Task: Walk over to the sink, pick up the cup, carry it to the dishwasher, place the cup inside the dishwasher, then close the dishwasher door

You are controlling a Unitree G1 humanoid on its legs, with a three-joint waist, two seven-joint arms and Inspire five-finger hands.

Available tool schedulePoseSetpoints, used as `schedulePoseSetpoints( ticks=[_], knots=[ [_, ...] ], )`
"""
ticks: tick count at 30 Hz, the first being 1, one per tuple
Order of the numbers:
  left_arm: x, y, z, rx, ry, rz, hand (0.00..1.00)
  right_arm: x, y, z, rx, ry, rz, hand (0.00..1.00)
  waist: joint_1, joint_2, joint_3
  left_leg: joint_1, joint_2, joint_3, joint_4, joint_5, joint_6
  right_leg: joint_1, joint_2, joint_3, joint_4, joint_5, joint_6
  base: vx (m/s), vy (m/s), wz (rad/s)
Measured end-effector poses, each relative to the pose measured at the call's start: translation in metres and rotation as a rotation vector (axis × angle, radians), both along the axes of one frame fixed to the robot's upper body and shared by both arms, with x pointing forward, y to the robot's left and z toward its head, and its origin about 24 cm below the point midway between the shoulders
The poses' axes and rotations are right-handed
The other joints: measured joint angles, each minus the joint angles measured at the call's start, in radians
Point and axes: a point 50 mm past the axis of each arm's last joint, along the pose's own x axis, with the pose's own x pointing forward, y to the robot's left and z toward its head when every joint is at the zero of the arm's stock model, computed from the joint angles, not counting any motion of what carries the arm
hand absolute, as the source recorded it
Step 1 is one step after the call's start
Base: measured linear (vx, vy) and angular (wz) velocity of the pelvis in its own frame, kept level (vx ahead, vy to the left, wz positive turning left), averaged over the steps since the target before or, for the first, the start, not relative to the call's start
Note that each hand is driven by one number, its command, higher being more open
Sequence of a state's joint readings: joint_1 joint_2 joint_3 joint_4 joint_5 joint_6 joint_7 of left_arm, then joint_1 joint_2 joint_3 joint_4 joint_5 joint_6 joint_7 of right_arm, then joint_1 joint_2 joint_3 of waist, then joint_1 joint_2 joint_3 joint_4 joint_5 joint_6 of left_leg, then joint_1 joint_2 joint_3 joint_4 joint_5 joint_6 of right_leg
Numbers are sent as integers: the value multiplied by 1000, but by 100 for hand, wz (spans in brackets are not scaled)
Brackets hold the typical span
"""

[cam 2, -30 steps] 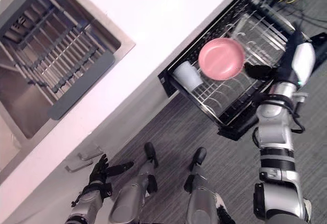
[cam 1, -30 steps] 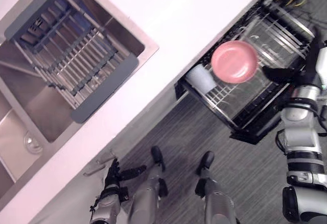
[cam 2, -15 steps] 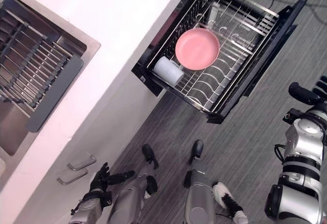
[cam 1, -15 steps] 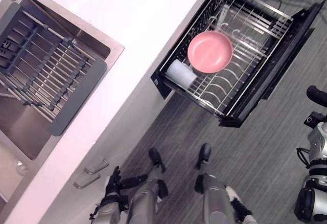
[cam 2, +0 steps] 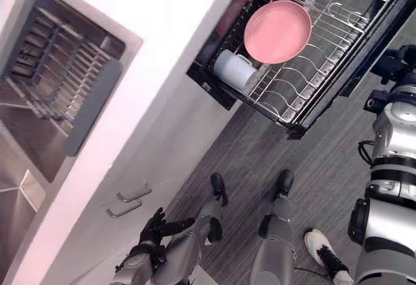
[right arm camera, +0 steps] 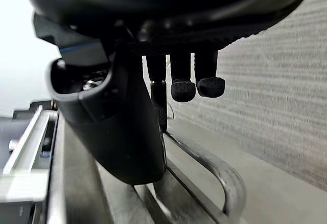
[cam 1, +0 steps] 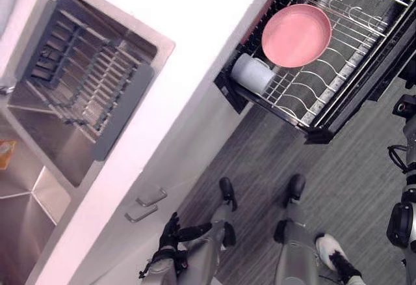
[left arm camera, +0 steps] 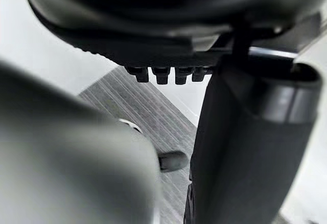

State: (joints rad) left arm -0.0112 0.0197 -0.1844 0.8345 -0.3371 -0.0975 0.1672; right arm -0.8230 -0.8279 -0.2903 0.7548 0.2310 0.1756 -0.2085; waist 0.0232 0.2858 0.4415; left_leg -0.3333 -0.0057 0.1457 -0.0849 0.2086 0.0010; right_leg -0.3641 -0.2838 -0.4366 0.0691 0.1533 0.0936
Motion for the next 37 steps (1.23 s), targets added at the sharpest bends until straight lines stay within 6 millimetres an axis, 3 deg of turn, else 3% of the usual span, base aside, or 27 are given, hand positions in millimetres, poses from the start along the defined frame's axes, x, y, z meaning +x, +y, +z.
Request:
schedulePoseSetpoints(
  ticks=[1, 5, 8, 9, 11, 14, 16, 21, 24, 26, 27, 28, 29, 31, 32, 33, 34, 35, 36, 37],
  knots=[
    [-1, -1, 0, -7, -2, -3, 100, 0, -2, -3, -9, 25, -10, 0, 0, 4, -3, 7, -5, -18, 0, 3, 0, 4, -15, -16, 37, -24, 3, 26, 67, 93],
    [-16, 5, -5, -85, 9, 27, 100, 8, -3, -4, -65, 141, -19, 0, 3, 14, -10, 63, -74, -115, -1, 6, -1, 12, -157, -79, 305, -181, 31, 29, 38, 86],
    [-35, 5, -12, -216, 46, 62, 100, 18, 6, -7, -72, 199, 74, 0, 3, 34, -25, 112, -112, -148, -1, 8, 1, 60, -217, -105, 378, -231, 53, 19, -6, 52],
    [-41, 3, -12, -244, 43, 48, 100, 21, 8, -9, -62, 212, 116, 100, 5, 47, -35, 131, -121, -162, -1, 8, 2, 86, -232, -120, 388, -243, 59, 32, -21, 47],
    [-51, -2, -15, -281, 53, 35, 100, 26, 15, -15, 16, 189, 204, 100, 10, 65, -50, 153, -125, -162, -1, 8, 2, 121, -237, -133, 387, -254, 66, 36, -33, 25],
    [-56, -3, -16, -300, 53, 21, 100, 38, 35, -25, 134, 111, 324, 100, 10, 72, -55, 182, -115, -158, -1, 5, -1, 163, -224, -146, 370, -260, 66, 19, -60, 3],
    [-57, -2, -17, -312, 45, 20, 100, 30, 29, -44, 241, 59, 328, 100, 12, 72, -55, 190, -98, -148, -1, -9, -2, 179, -202, -153, 353, -260, 66, -10, -73, -8],
    [-65, 3, -22, -368, 51, 83, 100, -1, 35, -130, 464, -43, 354, 100, -5, 50, -39, 206, -55, -105, -2, -26, -15, 213, -140, -147, 275, -234, 57, 16, -75, -20],
    [-70, 10, -27, -404, 56, 173, 100, -47, 46, -217, 660, 21, 296, 100, -19, 8, -8, 207, -14, -86, -2, -41, -36, 234, -79, -147, 201, -206, 46, 46, -113, -23],
    [-72, 19, -29, -431, 51, 235, 100, -101, 58, -284, 845, 107, 172, 100, -19, -40, -4, 208, 2, -90, -2, -48, -42, 253, -57, -167, 178, -205, 43, 55, -119, 6],
    [-73, 21, -30, -434, 49, 254, 100, -121, 63, -302, 895, 135, 126, 100, -22, -53, -8, 213, 2, -96, -2, -49, -42, 266, -56, -178, 176, -208, 44, 90, -101, 40],
    [-76, 30, -31, -430, 42, 301, 100, -176, 81, -342, 1009, 220, 11, 100, -26, -91, -13, 245, -3, -110, -7, -64, -46, 316, -66, -208, 183, -221, 49, 101, -67, 42],
    [-79, 35, -31, -419, 41, 331, 100, -208, 95, -361, 1071, 278, -51, 100, -25, -119, -23, 269, -8, -110, -7, -77, -41, 342, -78, -215, 202, -232, 53, 86, -49, 37],
    [-84, 45, -32, -379, 53, 363, 100, -246, 115, -379, 1138, 358, -117, 100, -27, -155, -45, 309, -12, -109, -8, -103, -23, 364, -99, -215, 259, -239, 47, 88, 14, 16],
    [-88, 54, -33, -323, 79, 355, 100, -273, 132, -389, 1175, 456, -148, 100, -31, -193, -69, 350, -12, -107, -8, -118, -14, 362, -120, -176, 358, -233, 13, 112, 52, 21],
    [-91, 60, -34, -283, 104, 346, 100, -286, 143, -394, 1194, 523, -150, 100, -33, -216, -89, 378, -8, -114, -7, -126, -7, 356, -121, -115, 417, -215, -24, 125, 78, 30],
    [-96, 67, -35, -245, 131, 354, 100, -294, 154, -398, 1218, 559, -149, 100, -38, -236, -121, 405, -4, -136, -7, -132, 0, 318, -109, -11, 517, -172, -87, 128, 59, 41],
    [-96, 72, -35, -220, 146, 360, 100, -296, 162, -400, 1225, 576, -136, 100, -45, -241, -136, 418, 22, -166, -6, -134, 3, 301, -55, 71, 514, -223, -54, 151, -16, 68],
    [-94, 76, -35, -194, 164, 360, 100, -294, 171, -401, 1215, 619, -81, 100, -55, -257, -155, 422, 49, -206, -6, -135, 2, 313, 44, 146, 424, -294, -37, 107, -71, 75],
    [-93, 77, -35, -189, 170, 363, 100, -291, 176, -401, 1206, 633, -47, 100, -58, -265, -159, 423, 59, -225, -5, -134, 2, 319, 86, 171, 374, -308, -40, 61, -77, 54]
  ],
)
